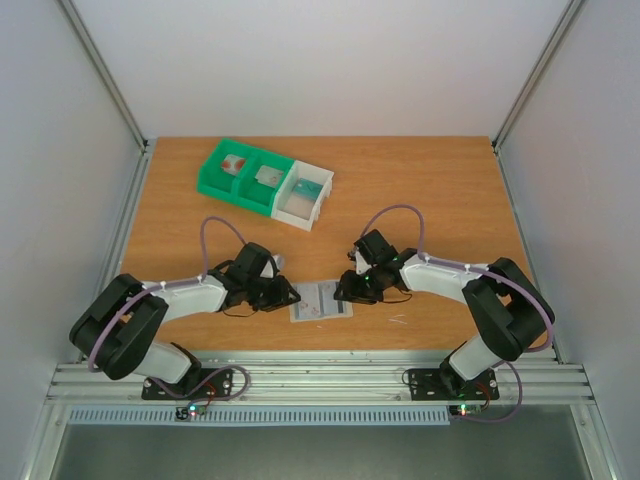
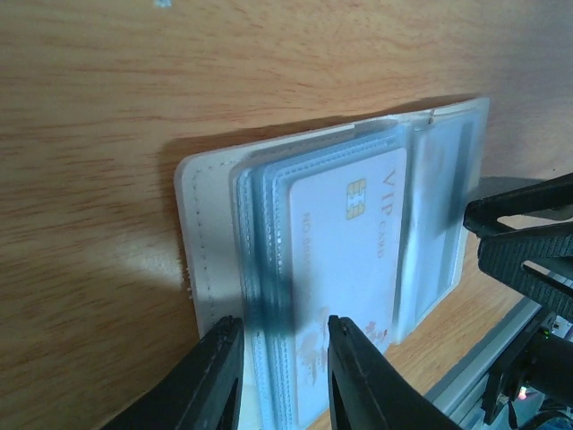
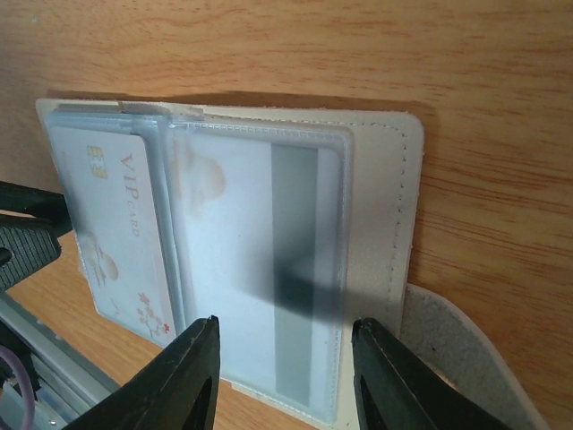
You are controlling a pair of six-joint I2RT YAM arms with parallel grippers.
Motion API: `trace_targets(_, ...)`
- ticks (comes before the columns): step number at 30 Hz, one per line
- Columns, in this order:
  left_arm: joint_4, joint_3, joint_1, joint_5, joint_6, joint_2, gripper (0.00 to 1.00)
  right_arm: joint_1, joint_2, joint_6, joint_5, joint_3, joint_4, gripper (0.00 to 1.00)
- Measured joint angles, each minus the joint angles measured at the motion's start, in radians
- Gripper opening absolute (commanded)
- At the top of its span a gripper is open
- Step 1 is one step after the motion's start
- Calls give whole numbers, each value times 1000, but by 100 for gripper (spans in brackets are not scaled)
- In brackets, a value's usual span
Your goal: Take the credit cards out of the card holder
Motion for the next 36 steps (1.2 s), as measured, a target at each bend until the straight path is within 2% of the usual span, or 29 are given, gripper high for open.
trace_targets(15,4,-1,0,-11,19,11,23,0,-15,22,-12,-36,66,47)
trace_targets(36,45,4,0,-18,19,37,23,0,-11,48,-34,-37,87,49)
